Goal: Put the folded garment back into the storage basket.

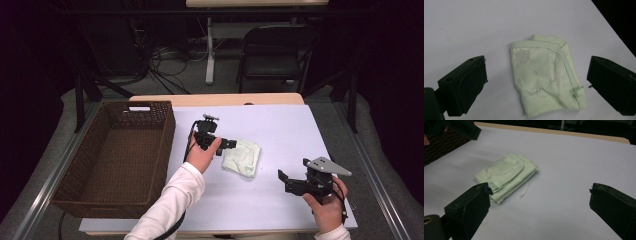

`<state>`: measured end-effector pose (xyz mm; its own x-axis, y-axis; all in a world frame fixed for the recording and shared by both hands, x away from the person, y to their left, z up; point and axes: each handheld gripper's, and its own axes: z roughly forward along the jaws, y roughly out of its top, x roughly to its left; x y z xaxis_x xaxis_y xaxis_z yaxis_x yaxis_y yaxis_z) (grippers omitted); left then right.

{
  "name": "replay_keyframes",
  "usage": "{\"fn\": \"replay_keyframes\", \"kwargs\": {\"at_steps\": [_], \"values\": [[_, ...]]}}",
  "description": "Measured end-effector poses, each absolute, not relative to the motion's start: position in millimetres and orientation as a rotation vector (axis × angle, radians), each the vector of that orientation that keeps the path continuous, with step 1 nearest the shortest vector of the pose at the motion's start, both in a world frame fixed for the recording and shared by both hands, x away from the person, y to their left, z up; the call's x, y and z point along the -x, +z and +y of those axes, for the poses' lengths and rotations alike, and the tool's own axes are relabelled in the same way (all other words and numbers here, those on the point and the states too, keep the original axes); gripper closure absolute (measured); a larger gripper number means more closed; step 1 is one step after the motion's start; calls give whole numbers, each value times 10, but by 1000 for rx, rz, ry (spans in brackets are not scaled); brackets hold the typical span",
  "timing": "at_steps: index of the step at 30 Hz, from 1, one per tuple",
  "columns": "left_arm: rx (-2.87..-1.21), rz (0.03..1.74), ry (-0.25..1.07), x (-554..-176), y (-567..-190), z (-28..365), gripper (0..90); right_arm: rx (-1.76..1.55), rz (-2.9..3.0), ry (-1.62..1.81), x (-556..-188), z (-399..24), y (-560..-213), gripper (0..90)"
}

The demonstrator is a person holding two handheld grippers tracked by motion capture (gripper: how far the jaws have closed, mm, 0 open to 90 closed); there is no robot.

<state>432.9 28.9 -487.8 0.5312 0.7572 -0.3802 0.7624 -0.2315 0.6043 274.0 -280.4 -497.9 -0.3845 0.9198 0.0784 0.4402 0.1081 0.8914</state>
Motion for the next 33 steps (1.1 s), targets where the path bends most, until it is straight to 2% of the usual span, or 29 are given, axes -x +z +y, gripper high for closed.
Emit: {"fn": "replay_keyframes", "kwargs": {"at_steps": [11, 29, 33], "values": [[-1996, 1285, -21, -4363, -4991, 248, 29, -1317, 1892, 1228, -2741, -2802, -4979, 30], [-2067, 1253, -58, -4381, -5063, 89, 30, -1316, 1892, 1225, -2747, -2799, -4987, 32], [-2076, 1244, -91, -4394, -5085, 69, 58, -1316, 1893, 1227, -2746, -2796, -4988, 33]]}}
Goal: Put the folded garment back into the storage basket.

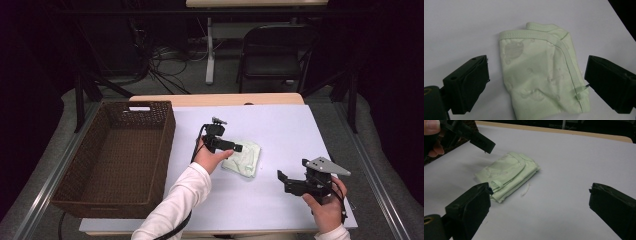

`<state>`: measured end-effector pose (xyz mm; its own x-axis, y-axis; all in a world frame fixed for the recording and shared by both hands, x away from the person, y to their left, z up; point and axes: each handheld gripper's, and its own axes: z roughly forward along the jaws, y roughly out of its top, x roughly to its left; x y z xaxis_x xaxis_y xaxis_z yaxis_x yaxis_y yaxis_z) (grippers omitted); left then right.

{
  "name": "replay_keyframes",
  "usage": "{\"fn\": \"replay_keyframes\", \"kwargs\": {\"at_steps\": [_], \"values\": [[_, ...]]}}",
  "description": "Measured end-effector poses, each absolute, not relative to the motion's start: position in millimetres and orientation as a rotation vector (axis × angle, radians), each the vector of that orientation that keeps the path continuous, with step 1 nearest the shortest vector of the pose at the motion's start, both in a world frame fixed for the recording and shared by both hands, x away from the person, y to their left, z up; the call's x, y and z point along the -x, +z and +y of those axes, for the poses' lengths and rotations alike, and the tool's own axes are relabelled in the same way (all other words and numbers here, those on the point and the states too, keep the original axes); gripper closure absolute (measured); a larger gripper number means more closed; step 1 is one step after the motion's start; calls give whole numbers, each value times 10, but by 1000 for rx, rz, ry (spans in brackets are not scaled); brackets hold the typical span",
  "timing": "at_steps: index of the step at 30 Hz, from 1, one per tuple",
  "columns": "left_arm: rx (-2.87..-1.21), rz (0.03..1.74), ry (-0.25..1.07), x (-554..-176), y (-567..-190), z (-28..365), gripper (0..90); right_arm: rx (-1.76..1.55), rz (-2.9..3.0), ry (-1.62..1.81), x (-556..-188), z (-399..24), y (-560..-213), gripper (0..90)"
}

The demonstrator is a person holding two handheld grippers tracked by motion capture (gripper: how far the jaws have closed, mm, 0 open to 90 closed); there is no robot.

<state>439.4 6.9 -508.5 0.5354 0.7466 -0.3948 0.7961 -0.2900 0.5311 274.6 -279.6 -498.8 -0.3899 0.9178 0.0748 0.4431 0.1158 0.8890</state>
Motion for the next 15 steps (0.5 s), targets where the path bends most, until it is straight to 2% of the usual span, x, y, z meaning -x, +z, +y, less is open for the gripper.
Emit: {"fn": "replay_keyframes", "kwargs": {"at_steps": [5, 11, 15], "values": [[-2090, 1247, -90, -4403, -5130, 41, 76, -1323, 1896, 1232, -2746, -2792, -4990, 34], [-2086, 1268, -127, -4444, -5166, 46, 154, -1309, 1897, 1227, -2756, -2796, -4997, 35], [-2091, 1282, -142, -4459, -5208, 28, 158, -1312, 1906, 1225, -2756, -2795, -4996, 35]]}}
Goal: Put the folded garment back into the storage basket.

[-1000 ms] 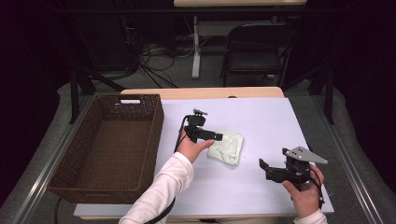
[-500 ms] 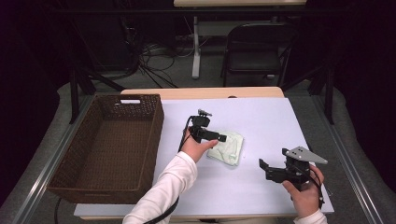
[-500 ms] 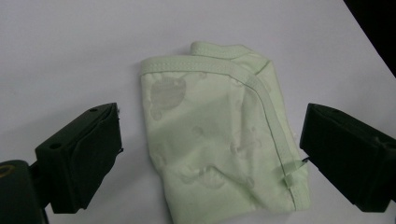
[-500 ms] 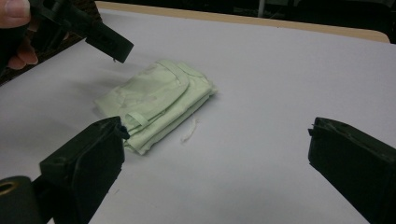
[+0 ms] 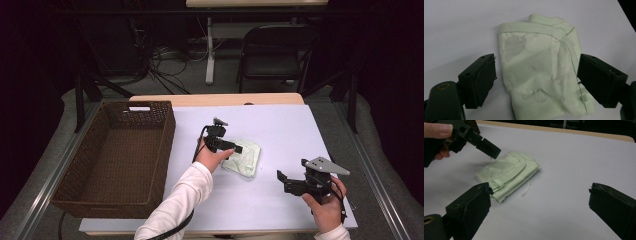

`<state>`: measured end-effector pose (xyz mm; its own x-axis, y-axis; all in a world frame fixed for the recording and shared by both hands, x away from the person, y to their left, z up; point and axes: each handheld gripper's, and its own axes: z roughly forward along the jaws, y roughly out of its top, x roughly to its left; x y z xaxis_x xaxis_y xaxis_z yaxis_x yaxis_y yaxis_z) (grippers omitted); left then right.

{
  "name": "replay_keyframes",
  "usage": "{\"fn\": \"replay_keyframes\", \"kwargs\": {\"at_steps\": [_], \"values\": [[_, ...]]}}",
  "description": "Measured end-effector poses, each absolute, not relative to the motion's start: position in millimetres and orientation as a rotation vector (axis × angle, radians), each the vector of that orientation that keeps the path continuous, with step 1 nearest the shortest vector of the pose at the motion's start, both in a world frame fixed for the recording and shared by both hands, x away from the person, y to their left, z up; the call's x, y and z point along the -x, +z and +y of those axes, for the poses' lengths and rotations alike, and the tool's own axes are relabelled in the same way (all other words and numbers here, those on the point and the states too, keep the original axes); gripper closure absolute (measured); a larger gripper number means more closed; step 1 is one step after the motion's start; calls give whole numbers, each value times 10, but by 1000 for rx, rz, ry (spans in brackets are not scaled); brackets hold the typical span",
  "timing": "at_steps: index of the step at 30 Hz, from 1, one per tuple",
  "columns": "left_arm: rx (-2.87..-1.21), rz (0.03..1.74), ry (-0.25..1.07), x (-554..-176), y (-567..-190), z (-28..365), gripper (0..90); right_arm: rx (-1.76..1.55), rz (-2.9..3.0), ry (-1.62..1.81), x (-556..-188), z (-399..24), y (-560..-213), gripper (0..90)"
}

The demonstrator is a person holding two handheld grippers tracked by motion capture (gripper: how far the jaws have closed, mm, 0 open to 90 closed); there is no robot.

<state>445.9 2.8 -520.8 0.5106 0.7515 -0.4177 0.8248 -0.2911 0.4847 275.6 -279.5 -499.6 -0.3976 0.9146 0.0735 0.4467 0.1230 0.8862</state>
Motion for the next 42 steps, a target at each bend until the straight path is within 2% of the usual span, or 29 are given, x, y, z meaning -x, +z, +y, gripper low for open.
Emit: {"fn": "replay_keyframes", "kwargs": {"at_steps": [13, 33, 42], "values": [[-2082, 1312, -171, -4515, -5245, 22, 172, -1315, 1915, 1228, -2759, -2788, -5003, 46], [-2071, 1388, -276, -4569, -5342, 34, 284, -1306, 1912, 1228, -2761, -2778, -5005, 56], [-2060, 1423, -290, -4581, -5370, 38, 284, -1316, 1916, 1230, -2757, -2784, -5001, 56]]}}
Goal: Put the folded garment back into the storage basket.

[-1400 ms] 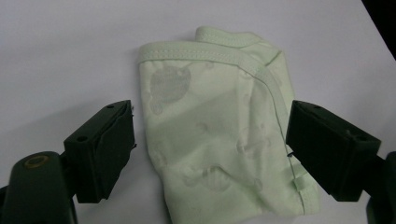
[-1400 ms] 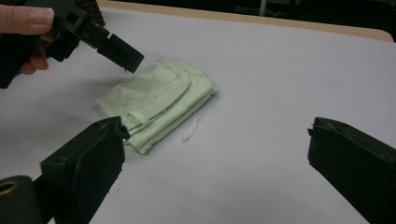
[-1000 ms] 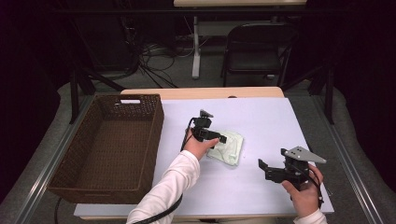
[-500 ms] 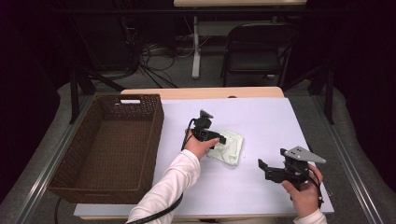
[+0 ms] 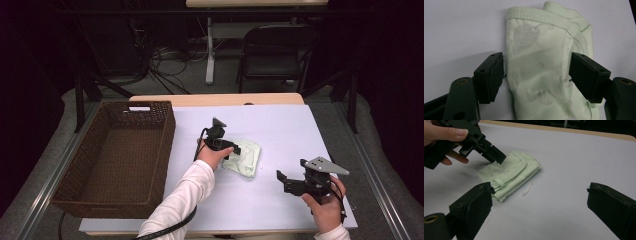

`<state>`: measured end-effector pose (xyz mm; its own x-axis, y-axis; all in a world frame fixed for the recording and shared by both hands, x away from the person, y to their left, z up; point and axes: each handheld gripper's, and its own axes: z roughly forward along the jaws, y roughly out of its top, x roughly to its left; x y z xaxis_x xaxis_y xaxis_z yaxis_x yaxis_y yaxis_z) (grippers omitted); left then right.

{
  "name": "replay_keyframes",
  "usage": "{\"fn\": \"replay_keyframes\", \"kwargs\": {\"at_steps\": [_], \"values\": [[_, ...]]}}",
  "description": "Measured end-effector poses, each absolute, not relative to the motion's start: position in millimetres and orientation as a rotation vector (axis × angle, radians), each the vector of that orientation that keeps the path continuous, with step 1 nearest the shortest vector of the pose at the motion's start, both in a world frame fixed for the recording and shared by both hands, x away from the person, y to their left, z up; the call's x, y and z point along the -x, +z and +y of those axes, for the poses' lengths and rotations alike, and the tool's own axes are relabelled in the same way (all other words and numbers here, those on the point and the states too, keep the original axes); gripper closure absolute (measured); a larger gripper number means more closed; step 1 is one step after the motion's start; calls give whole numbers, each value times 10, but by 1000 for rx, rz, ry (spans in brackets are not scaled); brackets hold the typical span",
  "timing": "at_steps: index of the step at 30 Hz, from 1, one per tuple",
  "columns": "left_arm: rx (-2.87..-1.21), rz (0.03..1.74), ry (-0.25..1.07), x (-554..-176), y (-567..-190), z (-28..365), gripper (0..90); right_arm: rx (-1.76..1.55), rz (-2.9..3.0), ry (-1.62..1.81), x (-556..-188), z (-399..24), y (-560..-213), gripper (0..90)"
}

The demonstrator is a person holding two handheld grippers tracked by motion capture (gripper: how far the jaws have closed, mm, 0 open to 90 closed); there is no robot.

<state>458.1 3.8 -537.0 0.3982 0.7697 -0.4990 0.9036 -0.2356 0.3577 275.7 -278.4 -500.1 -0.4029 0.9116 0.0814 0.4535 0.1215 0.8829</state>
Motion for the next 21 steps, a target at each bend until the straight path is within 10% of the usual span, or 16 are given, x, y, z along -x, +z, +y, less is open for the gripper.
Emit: {"fn": "replay_keyframes", "kwargs": {"at_steps": [21], "values": [[-2006, 1436, -377, -4579, -5411, -21, 451, -1313, 1917, 1228, -2762, -2782, -5005, 59]]}}
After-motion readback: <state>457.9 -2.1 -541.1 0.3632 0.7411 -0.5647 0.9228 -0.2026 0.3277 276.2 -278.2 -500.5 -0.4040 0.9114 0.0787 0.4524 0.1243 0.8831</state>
